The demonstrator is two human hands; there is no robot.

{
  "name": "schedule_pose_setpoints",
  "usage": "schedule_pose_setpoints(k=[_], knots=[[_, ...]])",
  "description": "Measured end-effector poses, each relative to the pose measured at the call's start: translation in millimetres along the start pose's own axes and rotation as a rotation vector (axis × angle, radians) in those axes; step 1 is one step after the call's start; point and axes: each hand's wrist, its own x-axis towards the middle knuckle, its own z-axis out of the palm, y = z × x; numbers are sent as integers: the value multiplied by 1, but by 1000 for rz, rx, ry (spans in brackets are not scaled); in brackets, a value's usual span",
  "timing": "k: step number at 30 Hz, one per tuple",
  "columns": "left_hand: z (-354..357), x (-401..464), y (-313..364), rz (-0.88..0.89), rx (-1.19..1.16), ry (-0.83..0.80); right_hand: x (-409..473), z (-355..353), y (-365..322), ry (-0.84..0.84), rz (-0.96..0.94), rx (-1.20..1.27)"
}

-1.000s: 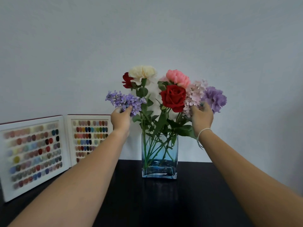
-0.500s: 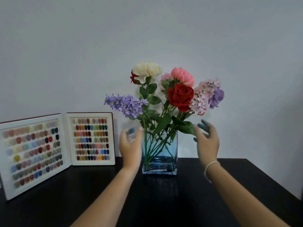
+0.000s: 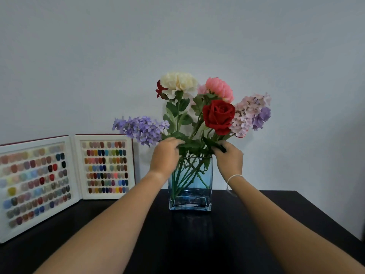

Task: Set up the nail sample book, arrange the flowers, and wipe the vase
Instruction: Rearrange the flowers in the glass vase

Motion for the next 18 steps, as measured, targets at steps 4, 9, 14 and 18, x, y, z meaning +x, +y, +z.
schedule_pose_setpoints(k=[4, 9, 14, 18], knots=[[-13, 5, -6, 109, 37, -40, 8, -2, -5, 12, -56, 0], [-12, -10, -20, 267, 202, -176, -6, -3, 8, -74, -77, -18], [-5, -15, -25, 231, 206, -209, -12, -10, 15, -88, -121, -70], [-5, -19, -27, 217, 193, -223, -17, -18, 18, -122, -174, -55]])
